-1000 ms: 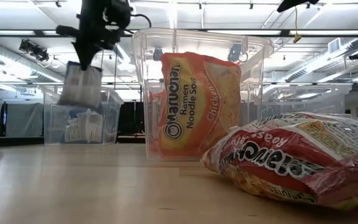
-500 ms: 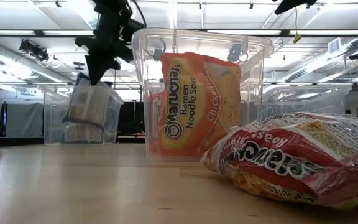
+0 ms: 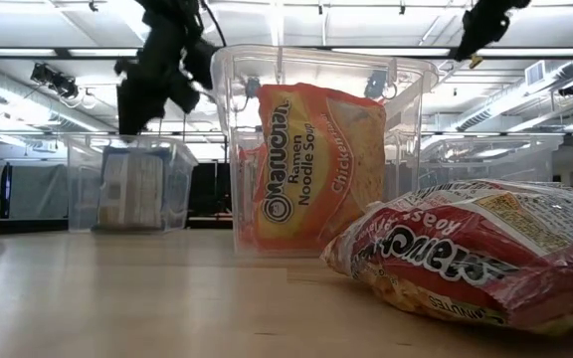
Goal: Sort Maruchan noodles
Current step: Put the red noodle pack into the right transparent bin
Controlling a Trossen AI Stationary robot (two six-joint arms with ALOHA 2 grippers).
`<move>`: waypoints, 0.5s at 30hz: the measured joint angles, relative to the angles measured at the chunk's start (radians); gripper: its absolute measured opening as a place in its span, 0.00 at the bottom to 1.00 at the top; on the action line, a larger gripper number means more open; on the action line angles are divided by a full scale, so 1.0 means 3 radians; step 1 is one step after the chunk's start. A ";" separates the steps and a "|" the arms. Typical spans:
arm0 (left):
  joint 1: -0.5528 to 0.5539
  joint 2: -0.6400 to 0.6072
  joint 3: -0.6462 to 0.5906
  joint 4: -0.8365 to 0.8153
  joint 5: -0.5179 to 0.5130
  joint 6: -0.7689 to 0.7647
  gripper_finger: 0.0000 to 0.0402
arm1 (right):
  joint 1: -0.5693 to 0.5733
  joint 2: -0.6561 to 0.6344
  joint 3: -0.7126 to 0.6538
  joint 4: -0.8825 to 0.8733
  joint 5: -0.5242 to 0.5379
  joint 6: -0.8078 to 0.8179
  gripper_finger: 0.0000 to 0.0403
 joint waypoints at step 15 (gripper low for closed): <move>-0.0853 -0.1316 -0.0046 0.1239 0.0029 -0.1801 0.37 | 0.0257 0.0170 -0.0899 0.0830 -0.0661 -0.0816 0.65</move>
